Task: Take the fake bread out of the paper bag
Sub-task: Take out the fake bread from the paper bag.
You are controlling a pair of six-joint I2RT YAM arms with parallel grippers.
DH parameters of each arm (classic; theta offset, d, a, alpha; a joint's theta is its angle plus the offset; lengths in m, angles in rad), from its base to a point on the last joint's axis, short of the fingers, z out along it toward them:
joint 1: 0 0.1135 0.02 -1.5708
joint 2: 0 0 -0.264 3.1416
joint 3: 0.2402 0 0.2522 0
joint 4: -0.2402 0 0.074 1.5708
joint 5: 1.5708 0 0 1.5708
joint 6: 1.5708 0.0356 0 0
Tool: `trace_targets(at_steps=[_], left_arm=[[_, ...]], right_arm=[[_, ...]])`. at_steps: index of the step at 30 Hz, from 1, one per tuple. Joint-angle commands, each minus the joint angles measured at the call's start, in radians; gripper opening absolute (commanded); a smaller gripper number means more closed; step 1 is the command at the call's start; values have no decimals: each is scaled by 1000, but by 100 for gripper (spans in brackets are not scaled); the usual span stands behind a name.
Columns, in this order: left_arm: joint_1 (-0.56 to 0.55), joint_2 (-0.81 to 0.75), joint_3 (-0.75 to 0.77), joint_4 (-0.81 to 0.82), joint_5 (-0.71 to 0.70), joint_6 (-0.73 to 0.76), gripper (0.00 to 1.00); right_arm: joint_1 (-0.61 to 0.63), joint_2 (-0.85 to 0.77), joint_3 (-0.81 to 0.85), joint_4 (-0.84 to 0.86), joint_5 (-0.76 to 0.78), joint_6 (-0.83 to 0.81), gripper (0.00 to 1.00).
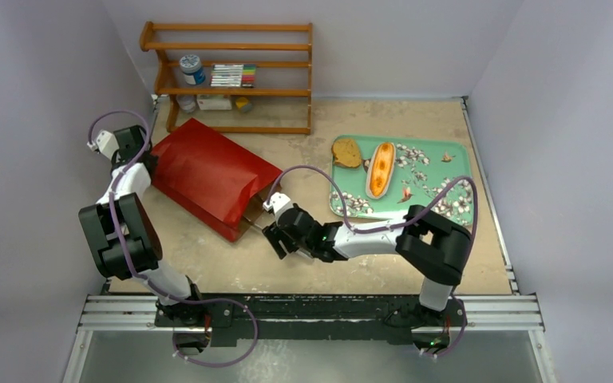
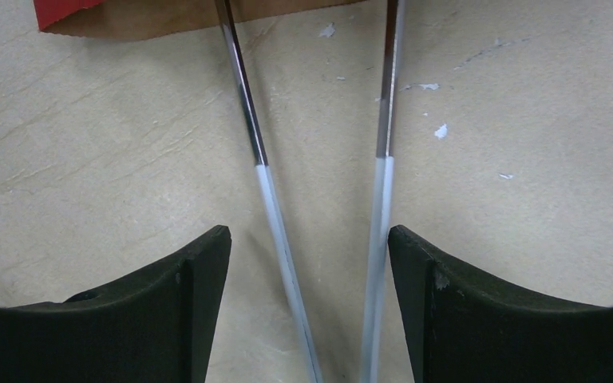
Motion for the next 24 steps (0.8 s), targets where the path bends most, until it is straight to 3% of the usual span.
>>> trace_targets(at_steps=[1,14,24], left_arm=[[-2,-38,-7,39,31,14,0],[-2,-84,-49,34,36,6,0],[-2,-140,-119,32,23,-2,0]], right_arm=[[14,33,-15,111,-27,23,74],[17,154,37,140,-34,48,61],[17,225,171,45,6,102,61]])
